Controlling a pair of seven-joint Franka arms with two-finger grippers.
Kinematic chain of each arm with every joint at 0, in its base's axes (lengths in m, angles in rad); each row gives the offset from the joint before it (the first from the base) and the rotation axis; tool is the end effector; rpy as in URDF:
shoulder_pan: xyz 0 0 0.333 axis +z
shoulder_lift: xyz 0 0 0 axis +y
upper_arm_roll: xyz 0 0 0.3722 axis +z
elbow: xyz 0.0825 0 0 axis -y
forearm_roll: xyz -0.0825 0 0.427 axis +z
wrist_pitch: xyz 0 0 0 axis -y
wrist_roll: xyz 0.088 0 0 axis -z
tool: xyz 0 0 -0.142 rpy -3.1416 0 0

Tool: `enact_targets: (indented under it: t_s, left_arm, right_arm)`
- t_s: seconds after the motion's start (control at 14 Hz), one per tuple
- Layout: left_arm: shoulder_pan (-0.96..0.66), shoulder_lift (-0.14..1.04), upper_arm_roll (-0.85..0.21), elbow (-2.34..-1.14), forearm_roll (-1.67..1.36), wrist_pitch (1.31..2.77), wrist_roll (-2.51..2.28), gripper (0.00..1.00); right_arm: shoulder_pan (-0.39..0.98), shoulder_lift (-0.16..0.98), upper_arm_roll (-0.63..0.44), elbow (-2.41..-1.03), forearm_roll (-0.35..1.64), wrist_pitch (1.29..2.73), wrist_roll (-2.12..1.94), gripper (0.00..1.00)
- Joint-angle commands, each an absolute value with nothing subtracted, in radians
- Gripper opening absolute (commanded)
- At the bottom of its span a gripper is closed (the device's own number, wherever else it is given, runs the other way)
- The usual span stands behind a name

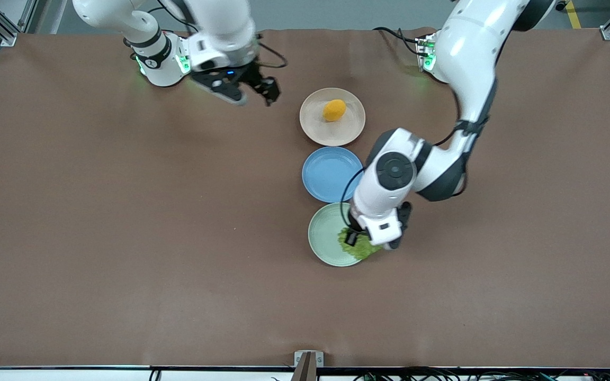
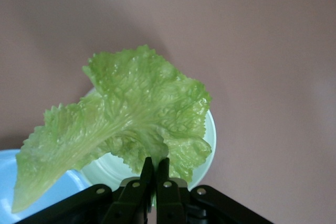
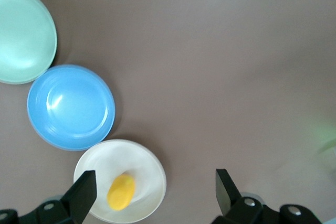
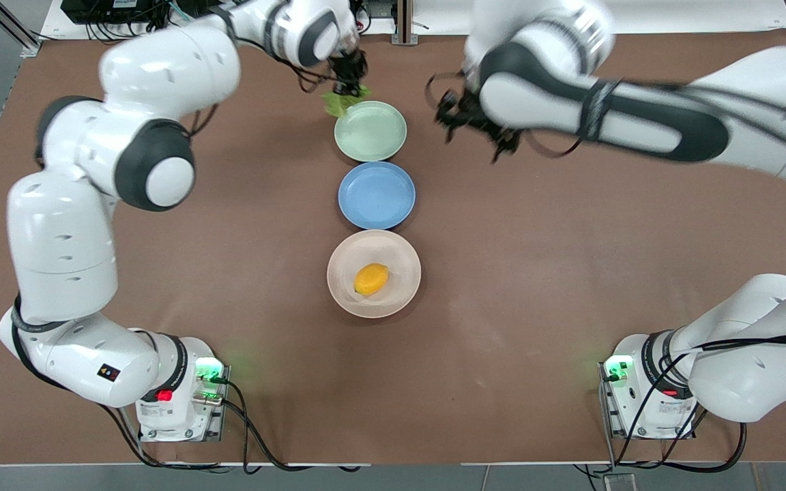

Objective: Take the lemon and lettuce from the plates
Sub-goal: 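Lift the lettuce with the left gripper while the right gripper reaches the lemon, then grasp the yellow lemon on the cream plate with the right gripper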

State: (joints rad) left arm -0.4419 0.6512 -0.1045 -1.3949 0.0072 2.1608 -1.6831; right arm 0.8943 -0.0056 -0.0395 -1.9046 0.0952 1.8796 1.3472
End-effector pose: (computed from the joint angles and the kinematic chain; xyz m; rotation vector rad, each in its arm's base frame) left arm 0.7030 -0.4071 0.3281 2.5203 1.6477 0.0029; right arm 0.3838 0.4568 0.5029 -3.0092 0.8041 0.1396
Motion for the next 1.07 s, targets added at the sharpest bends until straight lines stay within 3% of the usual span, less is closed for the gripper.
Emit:
enact_targets:
  t_s: [0.0,0.43,1.0]
  left_arm:
    - [-0.361,0.490,-0.115,-1.570,0.021,2.118,-1.668,0.00]
    - [-0.236,0.299,-0.115,-1.896,0.023,2.173,-1.421,0.00]
    - [-0.161,0.219,-0.115,-2.238,0.023,2.485,-1.275,0.00]
  right_arm:
    - [1.016,0.046,-0.058,-1.973,0.118,2.041,1.454,1.00]
    - [1.201,0.279,-0.063,-1.965,0.100,2.336,1.719,1.00]
    - [1.275,0.468,-0.064,-1.873,0.063,2.378,2.057,1.00]
